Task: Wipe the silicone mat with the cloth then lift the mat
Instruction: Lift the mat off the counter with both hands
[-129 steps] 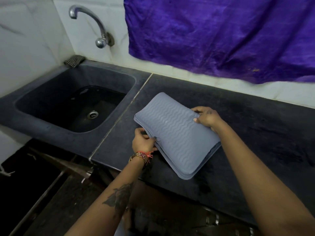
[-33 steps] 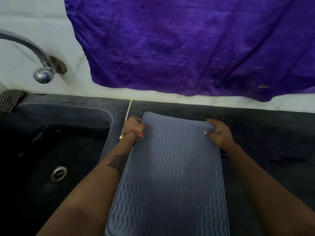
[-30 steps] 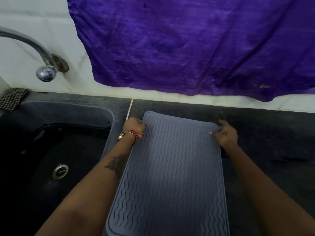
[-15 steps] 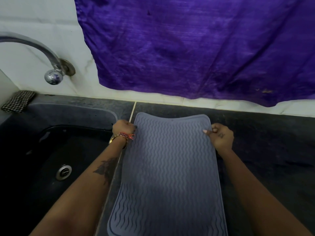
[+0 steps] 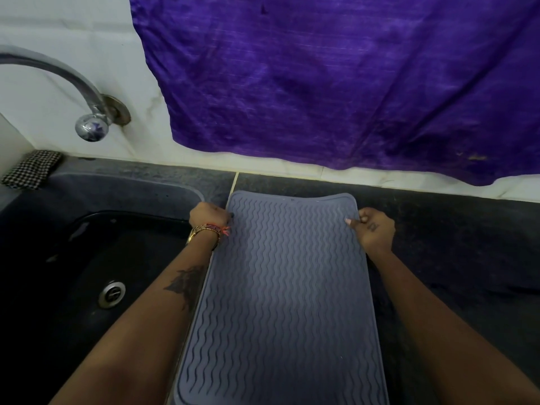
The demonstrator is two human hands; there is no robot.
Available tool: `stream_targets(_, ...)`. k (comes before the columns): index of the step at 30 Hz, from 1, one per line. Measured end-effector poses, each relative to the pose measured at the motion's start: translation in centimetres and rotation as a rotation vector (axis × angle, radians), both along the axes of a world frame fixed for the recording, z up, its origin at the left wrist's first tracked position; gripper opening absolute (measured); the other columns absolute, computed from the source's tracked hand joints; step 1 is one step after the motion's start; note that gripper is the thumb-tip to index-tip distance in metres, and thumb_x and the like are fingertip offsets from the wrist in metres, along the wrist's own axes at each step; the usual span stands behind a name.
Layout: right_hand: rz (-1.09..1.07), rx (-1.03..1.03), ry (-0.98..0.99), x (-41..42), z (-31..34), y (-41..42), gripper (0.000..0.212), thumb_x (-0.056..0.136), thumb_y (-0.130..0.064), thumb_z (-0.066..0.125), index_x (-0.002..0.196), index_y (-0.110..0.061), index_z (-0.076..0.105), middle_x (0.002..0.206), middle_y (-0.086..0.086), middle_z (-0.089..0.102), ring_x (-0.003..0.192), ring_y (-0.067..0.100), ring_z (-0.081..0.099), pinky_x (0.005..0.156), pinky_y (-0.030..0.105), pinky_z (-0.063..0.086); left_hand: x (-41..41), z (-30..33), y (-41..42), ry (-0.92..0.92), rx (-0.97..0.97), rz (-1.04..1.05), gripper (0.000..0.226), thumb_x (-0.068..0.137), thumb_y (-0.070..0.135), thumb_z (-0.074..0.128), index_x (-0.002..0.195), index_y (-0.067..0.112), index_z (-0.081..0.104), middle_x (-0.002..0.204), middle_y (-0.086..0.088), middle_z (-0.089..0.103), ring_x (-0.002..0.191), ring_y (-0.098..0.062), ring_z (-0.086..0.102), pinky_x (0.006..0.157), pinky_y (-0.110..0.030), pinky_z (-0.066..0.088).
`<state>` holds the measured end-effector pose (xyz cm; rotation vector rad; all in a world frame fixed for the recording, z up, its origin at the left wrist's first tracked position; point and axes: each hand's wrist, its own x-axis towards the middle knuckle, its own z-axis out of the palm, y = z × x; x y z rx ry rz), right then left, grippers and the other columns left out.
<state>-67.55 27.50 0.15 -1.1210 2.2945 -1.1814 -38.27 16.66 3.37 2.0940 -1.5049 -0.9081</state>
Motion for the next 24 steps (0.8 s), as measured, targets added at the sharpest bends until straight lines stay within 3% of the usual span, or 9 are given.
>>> stream_targets(2,-0.005,0.03,0.011,0.0,-0.2,0.0,0.01,0.08,-0.011,0.072,0.08,-0.002,0.068,0.073,0.006,0.063,0.063,0.017,0.056,0.055,0.022,0.047,0.0,0.0,0.0,-0.019,0.008,-0.017,0.025,0.078,0.025,0.074,0.082,0.0,0.07,0.081,-0.016,0.069,0.077,-0.025,0.067,0.064,-0.029,0.052)
stream_targets(5,0.012,0.129,-0.036,-0.2,0.1,-0.2,0.023,0.079,-0.018,0.074,0.095,-0.003,0.069,0.089,0.012,0.068,0.073,0.024,0.062,0.065,0.033,0.055,-0.1,0.1,0.1,-0.022,0.013,-0.029,0.023,0.079,0.022,0.072,0.081,-0.001,0.069,0.082,-0.017,0.069,0.077,-0.025,0.067,0.065,-0.03,0.054)
stream_targets(9,0.007,0.23,-0.069,-0.2,0.9,0.3,0.033,0.078,-0.02,0.075,0.107,-0.005,0.067,0.099,0.013,0.068,0.072,0.019,0.058,0.064,0.027,0.052,0.1,0.5,0.8,-0.028,0.033,-0.055,0.034,0.077,0.026,0.075,0.093,-0.004,0.069,0.092,-0.019,0.069,0.089,-0.03,0.067,0.076,-0.036,0.056)
stream_targets(15,0.005,0.29,-0.116,1.3,1.7,4.2,0.023,0.081,-0.019,0.072,0.098,-0.005,0.069,0.1,0.015,0.069,0.086,0.028,0.065,0.077,0.039,0.057,1.6,0.9,3.5,0.02,0.081,-0.06,0.031,0.08,0.018,0.071,0.098,-0.007,0.065,0.1,-0.022,0.067,0.094,-0.032,0.064,0.078,-0.036,0.053)
stream_targets(24,-0.012,0.363,-0.075,4.4,1.7,11.6,0.036,0.082,-0.021,0.07,0.115,-0.008,0.062,0.116,0.013,0.063,0.099,0.026,0.061,0.083,0.031,0.052,4.9,0.4,9.5,0.111,0.108,-0.022,0.03,0.08,0.016,0.067,0.1,-0.006,0.063,0.1,-0.021,0.065,0.089,-0.031,0.064,0.067,-0.031,0.05)
